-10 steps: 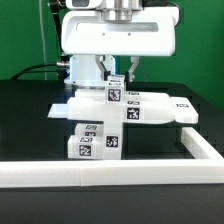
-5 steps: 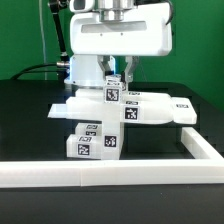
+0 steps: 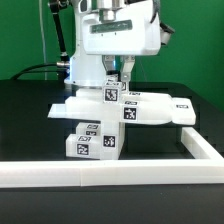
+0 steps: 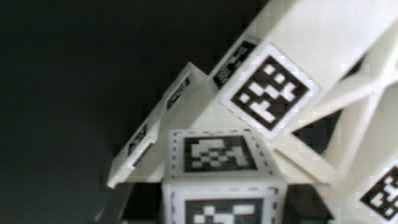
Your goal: Assemble chair
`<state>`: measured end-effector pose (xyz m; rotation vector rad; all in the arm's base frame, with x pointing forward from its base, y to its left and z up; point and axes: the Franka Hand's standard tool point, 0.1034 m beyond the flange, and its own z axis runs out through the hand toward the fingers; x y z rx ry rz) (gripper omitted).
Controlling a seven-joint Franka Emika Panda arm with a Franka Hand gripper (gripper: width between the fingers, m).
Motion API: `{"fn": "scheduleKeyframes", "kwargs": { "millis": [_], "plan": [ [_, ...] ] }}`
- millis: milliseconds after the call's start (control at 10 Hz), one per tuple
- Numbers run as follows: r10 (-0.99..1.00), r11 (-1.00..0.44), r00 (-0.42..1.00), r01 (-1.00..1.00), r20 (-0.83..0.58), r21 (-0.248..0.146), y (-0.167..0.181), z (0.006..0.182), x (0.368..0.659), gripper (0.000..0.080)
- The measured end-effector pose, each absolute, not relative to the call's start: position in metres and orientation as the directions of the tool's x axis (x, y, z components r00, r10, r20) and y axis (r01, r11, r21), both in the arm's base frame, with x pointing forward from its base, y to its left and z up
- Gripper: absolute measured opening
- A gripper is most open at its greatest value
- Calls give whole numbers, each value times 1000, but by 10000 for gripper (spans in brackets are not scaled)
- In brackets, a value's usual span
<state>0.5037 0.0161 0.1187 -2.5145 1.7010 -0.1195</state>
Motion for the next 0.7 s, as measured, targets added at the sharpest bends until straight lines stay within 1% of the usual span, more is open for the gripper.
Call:
{"fn": "scheduleKeyframes", "kwargs": {
  "millis": [100,300,400,500,600,700],
  "plan": [
    [-946,-321,323,-937,9,-140,17,119,505,285],
    [-941,-337,339,-931,12,-140,17,119,505,285],
    [-925,-378,380,-915,18,-138,17,119,505,459],
    [-911,-411,412,-902,20,-133,18,118,505,581],
    [-888,-459,458,-880,35,-119,22,118,505,581],
    [-807,-590,588,-799,54,-114,21,118,505,637]
  ]
}}
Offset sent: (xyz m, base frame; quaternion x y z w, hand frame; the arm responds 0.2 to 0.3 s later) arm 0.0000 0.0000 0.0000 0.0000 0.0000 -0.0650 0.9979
